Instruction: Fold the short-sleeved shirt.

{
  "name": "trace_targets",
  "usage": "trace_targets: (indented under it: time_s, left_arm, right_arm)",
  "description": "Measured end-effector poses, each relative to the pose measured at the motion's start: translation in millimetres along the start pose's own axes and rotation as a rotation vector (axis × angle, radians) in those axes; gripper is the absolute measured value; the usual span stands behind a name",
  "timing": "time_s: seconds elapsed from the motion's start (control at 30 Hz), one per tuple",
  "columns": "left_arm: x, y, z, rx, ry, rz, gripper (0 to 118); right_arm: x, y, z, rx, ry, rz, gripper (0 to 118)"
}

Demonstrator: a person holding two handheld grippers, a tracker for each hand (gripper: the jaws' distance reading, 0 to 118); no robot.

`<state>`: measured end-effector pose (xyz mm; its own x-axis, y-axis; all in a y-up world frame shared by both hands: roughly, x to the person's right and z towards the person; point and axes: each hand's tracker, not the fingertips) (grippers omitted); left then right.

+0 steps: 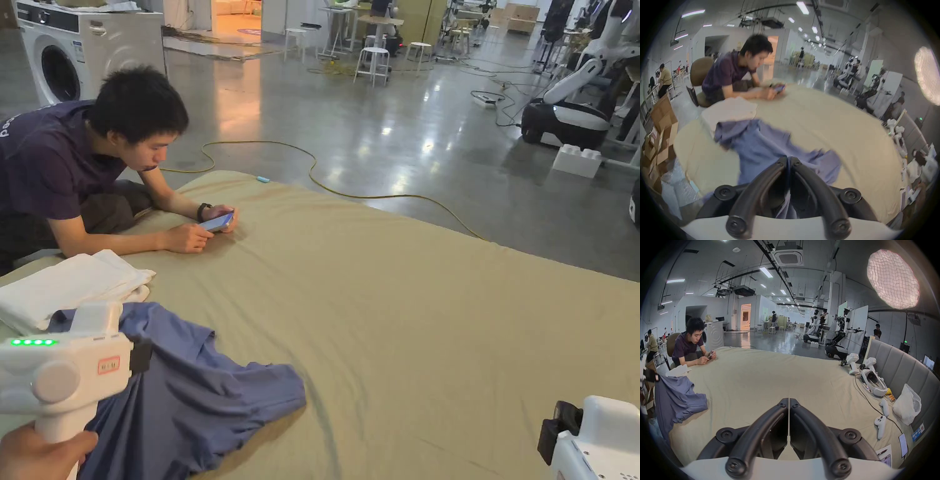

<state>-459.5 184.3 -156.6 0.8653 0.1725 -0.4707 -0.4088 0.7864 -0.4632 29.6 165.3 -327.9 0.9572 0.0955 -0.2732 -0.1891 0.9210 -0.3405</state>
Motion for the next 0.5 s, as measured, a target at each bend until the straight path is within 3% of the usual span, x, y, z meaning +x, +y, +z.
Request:
trace_targets:
  time_s: [0.3,0.5]
  left_arm:
    - [103.6,94.2,42.7,0.219,-0.279,-0.133,4]
    - [198.0,101.5,49.7,0.236,-0.475,-0.217,4]
  right_arm:
    - [28.5,17.7,29.1,0.095,-0.038,-0.039,1]
    - [58.6,22.2,51.8,0.132,-0.082,-0.061,1]
